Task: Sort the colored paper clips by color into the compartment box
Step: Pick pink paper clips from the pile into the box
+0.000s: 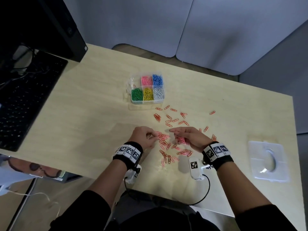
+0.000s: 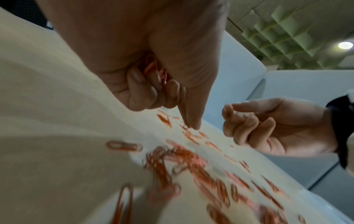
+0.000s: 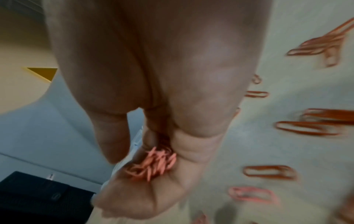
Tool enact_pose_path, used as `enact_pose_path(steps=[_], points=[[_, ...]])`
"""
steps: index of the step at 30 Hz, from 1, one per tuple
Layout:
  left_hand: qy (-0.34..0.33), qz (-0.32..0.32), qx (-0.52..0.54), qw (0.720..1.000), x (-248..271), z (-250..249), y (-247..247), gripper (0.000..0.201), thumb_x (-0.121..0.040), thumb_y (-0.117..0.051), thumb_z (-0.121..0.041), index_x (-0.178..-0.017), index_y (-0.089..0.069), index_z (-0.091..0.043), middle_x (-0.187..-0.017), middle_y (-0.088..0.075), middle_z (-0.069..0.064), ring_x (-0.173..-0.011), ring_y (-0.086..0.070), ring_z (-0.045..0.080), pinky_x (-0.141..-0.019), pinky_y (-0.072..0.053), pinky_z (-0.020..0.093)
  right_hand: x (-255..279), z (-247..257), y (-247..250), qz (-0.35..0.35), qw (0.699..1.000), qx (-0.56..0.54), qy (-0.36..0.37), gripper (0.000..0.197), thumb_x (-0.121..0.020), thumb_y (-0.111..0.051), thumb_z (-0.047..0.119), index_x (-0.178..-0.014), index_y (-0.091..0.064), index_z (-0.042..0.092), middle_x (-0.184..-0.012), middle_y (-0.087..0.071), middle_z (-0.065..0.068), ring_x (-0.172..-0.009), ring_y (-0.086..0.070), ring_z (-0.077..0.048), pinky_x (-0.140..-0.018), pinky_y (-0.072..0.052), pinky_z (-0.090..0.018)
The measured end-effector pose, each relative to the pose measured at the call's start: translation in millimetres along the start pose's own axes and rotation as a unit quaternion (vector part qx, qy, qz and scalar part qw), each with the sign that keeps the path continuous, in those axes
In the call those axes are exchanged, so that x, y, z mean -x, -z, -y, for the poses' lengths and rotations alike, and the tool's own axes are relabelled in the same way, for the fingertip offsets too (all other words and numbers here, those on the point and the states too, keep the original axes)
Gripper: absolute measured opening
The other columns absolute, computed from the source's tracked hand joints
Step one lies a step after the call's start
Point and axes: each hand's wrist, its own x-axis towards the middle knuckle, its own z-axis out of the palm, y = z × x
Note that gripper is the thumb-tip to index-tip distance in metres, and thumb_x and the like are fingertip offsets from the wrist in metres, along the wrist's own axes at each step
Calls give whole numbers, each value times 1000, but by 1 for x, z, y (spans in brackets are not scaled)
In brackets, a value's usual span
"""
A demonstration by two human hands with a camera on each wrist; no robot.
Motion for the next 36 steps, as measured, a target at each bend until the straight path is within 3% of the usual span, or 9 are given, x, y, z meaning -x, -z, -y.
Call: enact_pose_path(steps=[2,5,11,17,20,23,27,33,36], points=[[25,17,23,999,-4,-2,9,7,-73,-84,-21,-75,-78,-18,-65,-65,-14,-57,-54,-5,-57,-40,8,-5,16,-5,9,999,-30,-32,23,-102,-46,8,-105,-66,-2,-78,-65,-11,-63,-60,-17,-54,-50,-21],[41,9,31,999,-15,-8,25,7,-76,-82,-22,-73,-76,-19,-63,-63,-10,-57,-52,3,-58,-45,14,-24,44,-9,-8,999,28,-42,26,-102,-51,22,-92,-67,3,-75,-64,-5,-62,-53,-14,-52,-44,-21],[28,-107,45,993,-63,-41,72,5,-92,-65,-21,-92,-64,-16,-71,-54,-5,-60,-46,6,-52,-36,9,-85,122,-17,-116,978,169,41,15,-96,-58,7,-106,-70,4,-81,-65,-8,-67,-55,-14,-64,-50,-22],[48,-192,-17,980,-139,-55,118,7,-87,-65,-16,-81,-64,-14,-58,-52,-6,-53,-48,12,-53,-38,21,-168,178,-51,-169,941,280,85,28,-92,-58,0,-116,-69,7,-107,-71,-11,-90,-68,-20,-90,-56,-32],[70,-185,-55,979,-167,-59,125,9,-86,-67,-15,-77,-65,-16,-71,-60,-2,-67,-58,18,-62,-46,24,-196,190,-62,-155,911,376,62,39,-92,-56,5,-130,-61,9,-131,-63,-11,-118,-61,-22,-105,-47,-35],[80,-165,-99,978,-186,-65,124,6,-86,-67,-12,-82,-71,-14,-84,-69,5,-80,-65,24,-69,-51,28,-206,190,-61,-138,922,360,32,51,-89,-53,-4,-138,-52,8,-140,-56,-13,-124,-57,-24,-106,-47,-37],[61,-119,-171,976,-205,-73,118,12,-84,-65,-9,-86,-76,-9,-91,-72,8,-86,-69,28,-78,-56,29,-186,188,-47,-132,958,246,59,47,-90,-46,-11,-134,-54,4,-123,-64,-19,-109,-64,-32,-99,-52,-45],[48,-43,-187,980,-218,-84,115,11,-81,-61,-2,-86,-71,-3,-87,-70,12,-88,-68,32,-81,-58,33,-133,176,-4,-171,973,120,95,32,-94,-41,-12,-112,-62,5,-102,-65,-18,-95,-63,-28,-95,-54,-38],[26,1,-162,986,-217,-77,111,37,-76,-68,6,-111,-67,-8,-110,-68,11,-106,-64,27,-89,-55,34,-117,159,16,-188,971,110,94,34,-94,-40,-13,-109,-64,6,-101,-66,-17,-95,-64,-27,-92,-55,-37]])
